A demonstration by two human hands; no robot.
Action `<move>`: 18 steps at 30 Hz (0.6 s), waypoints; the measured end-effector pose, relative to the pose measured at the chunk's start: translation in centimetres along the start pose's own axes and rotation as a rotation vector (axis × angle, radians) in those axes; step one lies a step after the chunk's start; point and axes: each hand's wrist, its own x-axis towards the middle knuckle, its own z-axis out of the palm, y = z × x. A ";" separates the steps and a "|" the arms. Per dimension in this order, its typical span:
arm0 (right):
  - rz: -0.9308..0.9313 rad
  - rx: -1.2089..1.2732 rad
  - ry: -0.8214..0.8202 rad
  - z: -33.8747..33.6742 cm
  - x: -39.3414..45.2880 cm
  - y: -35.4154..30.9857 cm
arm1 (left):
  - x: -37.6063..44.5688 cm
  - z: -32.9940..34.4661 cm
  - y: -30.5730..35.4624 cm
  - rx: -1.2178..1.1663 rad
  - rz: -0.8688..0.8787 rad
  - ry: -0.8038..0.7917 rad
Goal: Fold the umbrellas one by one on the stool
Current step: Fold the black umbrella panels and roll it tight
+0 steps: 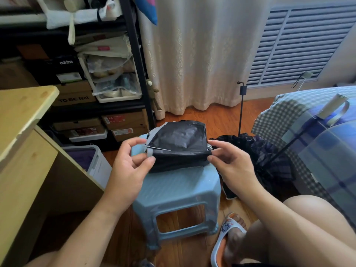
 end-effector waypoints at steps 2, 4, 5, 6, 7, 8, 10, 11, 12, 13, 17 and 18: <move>-0.008 0.035 0.059 -0.2 0.2 0.0 | -0.3 0.2 0.3 0.036 0.043 -0.046; -0.005 0.048 0.039 -0.2 0.2 0.0 | -0.6 0.1 0.4 0.140 0.110 -0.057; 0.001 0.048 0.001 -0.1 0.3 0.1 | -0.7 0.1 0.4 0.200 0.139 -0.046; 0.012 0.042 -0.049 -0.1 0.2 0.1 | -0.8 0.1 0.5 0.245 0.164 -0.034; 0.020 0.013 -0.085 0.0 0.2 0.2 | -0.9 0.1 0.6 0.272 0.185 -0.019; 0.017 -0.031 -0.089 0.1 0.2 0.3 | -0.9 0.2 0.7 0.282 0.199 -0.004; -0.021 -0.111 -0.026 0.1 0.1 0.1 | -1.0 0.4 0.9 0.292 0.221 0.031; -0.040 -0.114 0.007 0.2 0.2 0.1 | -0.9 0.5 0.9 0.303 0.230 0.046; -0.049 -0.098 0.027 0.1 0.2 0.0 | -0.9 0.5 0.9 0.318 0.235 0.060; -0.049 -0.090 0.038 0.1 0.4 0.0 | -0.9 0.5 0.8 0.334 0.237 0.071; -0.083 -0.241 -0.077 -0.4 0.7 0.5 | -0.9 0.3 0.5 0.401 0.233 0.086; -0.098 -0.283 -0.120 -0.4 0.7 0.6 | -0.8 0.2 0.4 0.398 0.225 0.091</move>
